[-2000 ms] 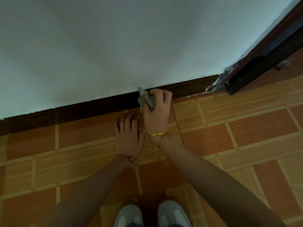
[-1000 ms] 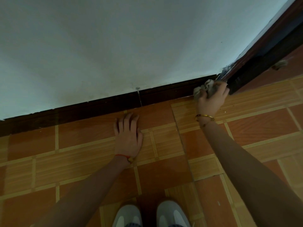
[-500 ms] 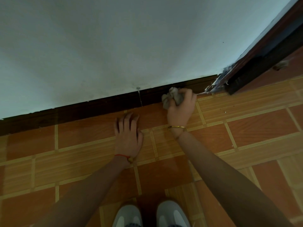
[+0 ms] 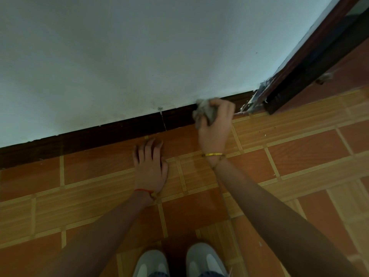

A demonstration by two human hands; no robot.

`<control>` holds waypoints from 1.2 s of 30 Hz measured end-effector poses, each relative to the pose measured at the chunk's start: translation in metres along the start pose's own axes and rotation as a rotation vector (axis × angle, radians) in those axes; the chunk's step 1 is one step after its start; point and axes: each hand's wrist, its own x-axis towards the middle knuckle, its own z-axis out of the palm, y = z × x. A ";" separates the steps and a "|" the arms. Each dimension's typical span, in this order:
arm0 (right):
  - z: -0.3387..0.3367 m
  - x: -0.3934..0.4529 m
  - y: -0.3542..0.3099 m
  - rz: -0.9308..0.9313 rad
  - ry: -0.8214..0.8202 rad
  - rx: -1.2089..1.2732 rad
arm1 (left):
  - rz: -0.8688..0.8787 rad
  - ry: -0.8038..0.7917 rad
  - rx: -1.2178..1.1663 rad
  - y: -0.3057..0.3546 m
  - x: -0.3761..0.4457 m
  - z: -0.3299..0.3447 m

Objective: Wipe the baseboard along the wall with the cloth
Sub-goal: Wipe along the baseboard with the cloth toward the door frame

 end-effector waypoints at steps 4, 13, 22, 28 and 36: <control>0.001 -0.004 0.013 -0.012 -0.065 -0.034 | 0.005 0.002 -0.003 -0.002 0.000 0.001; -0.044 0.046 0.089 0.216 0.082 -0.295 | -0.003 -0.005 -0.021 -0.001 0.000 0.001; -0.022 0.015 0.094 0.049 -0.135 -0.358 | -0.008 -0.012 -0.021 -0.002 -0.001 0.001; -0.051 0.037 0.112 0.189 -0.014 -0.407 | -0.006 -0.015 -0.022 -0.002 0.000 0.000; -0.008 -0.008 0.067 0.038 -0.280 -0.364 | -0.005 -0.002 -0.025 -0.001 0.000 0.000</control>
